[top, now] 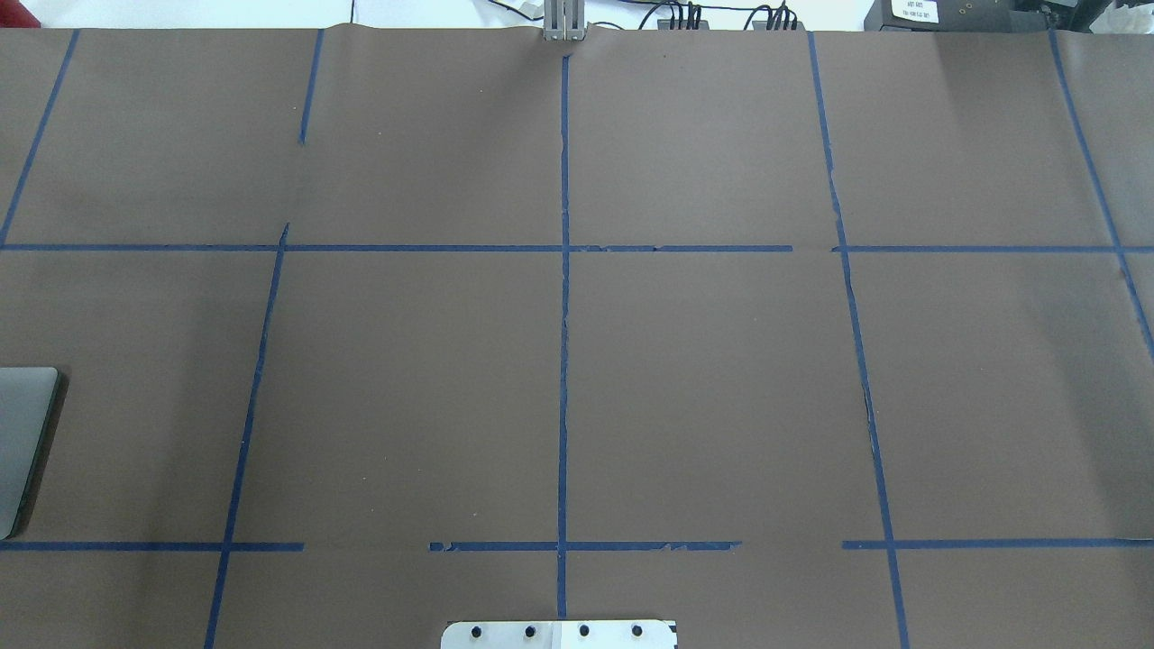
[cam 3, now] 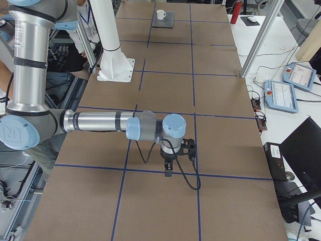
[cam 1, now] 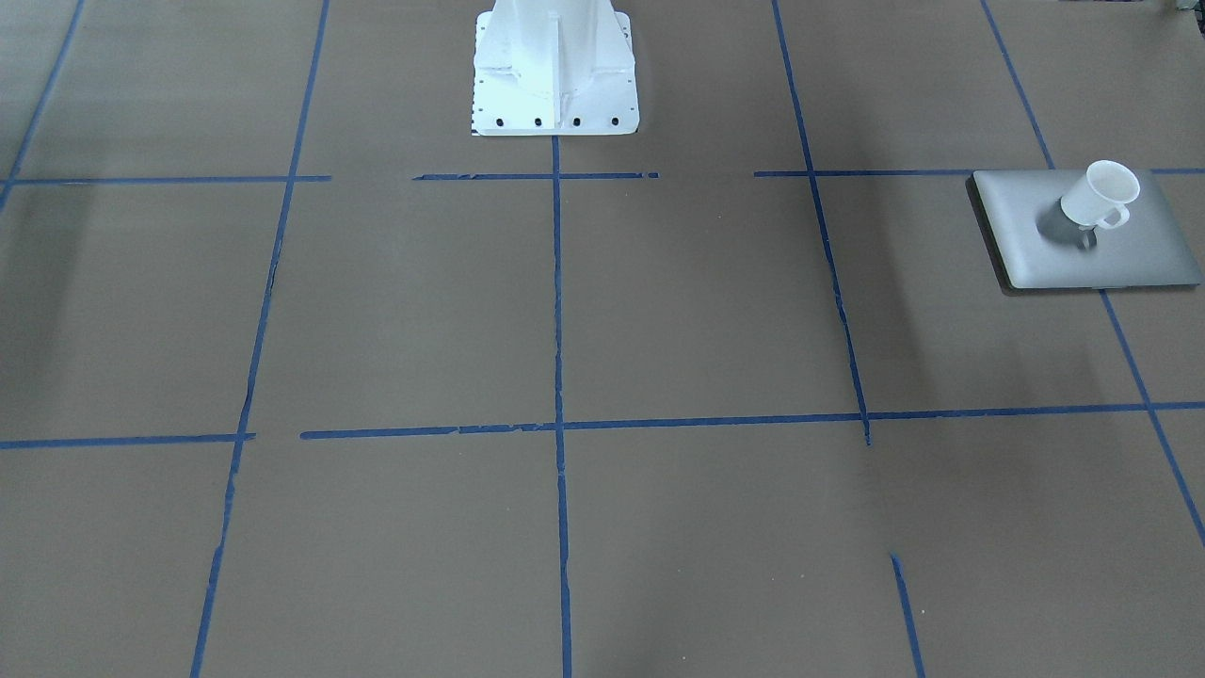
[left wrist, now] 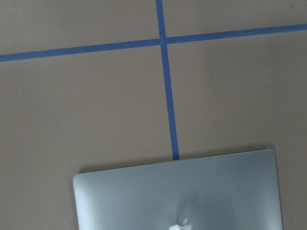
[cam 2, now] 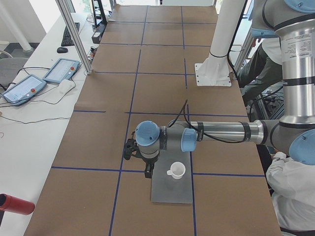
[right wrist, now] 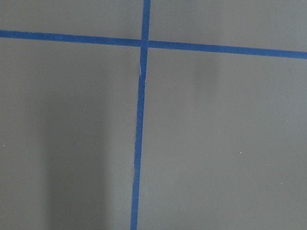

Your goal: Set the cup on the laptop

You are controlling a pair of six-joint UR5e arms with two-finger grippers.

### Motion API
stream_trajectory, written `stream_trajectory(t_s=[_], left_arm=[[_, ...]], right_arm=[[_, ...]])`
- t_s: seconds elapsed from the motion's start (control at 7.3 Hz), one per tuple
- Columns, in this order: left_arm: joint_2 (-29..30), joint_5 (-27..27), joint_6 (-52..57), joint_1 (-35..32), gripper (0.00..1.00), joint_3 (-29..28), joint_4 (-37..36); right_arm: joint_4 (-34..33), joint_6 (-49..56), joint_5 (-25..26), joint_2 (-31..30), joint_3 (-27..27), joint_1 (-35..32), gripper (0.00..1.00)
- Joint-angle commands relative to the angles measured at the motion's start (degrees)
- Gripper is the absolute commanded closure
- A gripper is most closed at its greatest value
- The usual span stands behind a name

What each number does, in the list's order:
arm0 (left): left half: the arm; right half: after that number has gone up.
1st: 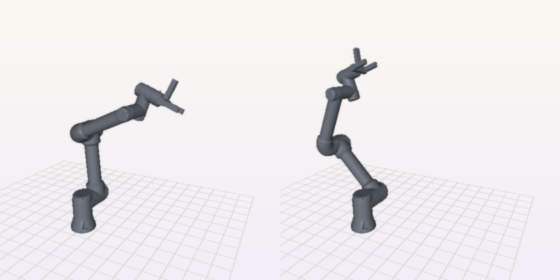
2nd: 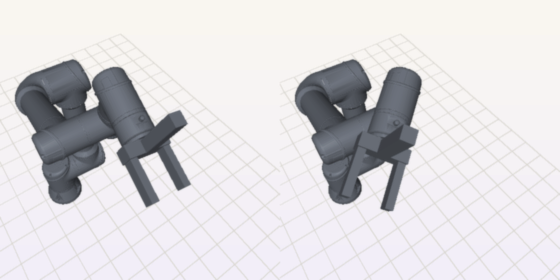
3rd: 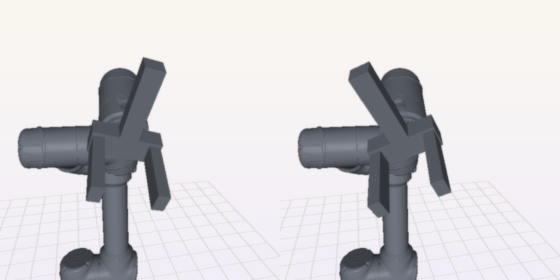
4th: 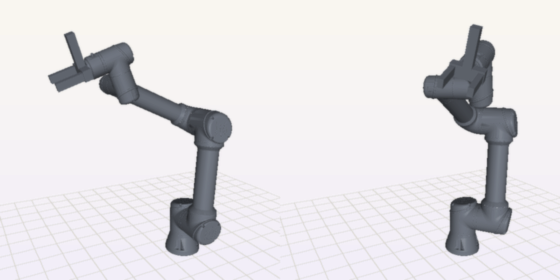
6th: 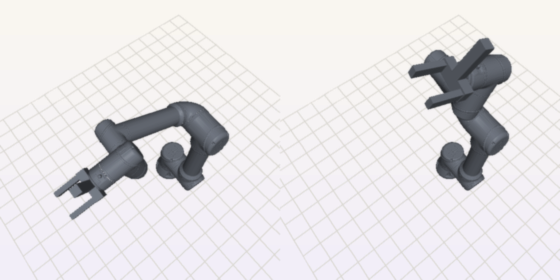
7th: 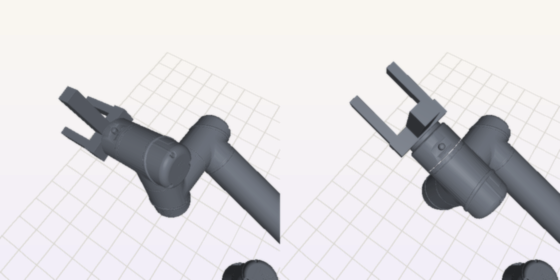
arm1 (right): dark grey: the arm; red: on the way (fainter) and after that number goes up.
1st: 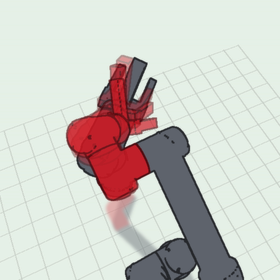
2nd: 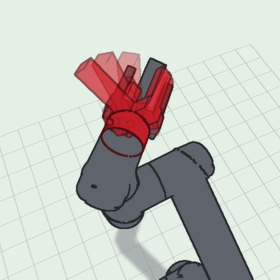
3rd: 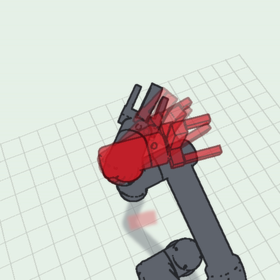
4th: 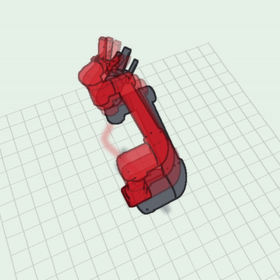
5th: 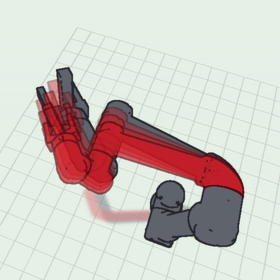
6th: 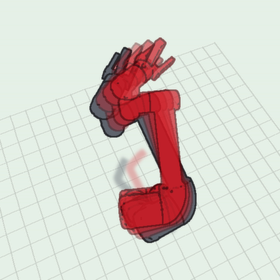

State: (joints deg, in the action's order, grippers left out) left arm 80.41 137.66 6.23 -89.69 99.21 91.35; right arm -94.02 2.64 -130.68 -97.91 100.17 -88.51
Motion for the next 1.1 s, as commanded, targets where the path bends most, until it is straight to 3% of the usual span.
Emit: stream_trajectory(t_s=[0.0, 0.96], left_arm=[[0.18, 0.07, 0.36, -0.05, 0.0, 1.94, 0.23], [0.36, -0.11, 0.36, 0.04, 0.0, 2.56, 1.46]], right_arm=[[-0.02, 0.0, -0.01, 0.0, -0.06, 0.0, 0.0], [-0.02, 0.0, -0.01, 0.0, -0.07, 0.0, 0.0]])
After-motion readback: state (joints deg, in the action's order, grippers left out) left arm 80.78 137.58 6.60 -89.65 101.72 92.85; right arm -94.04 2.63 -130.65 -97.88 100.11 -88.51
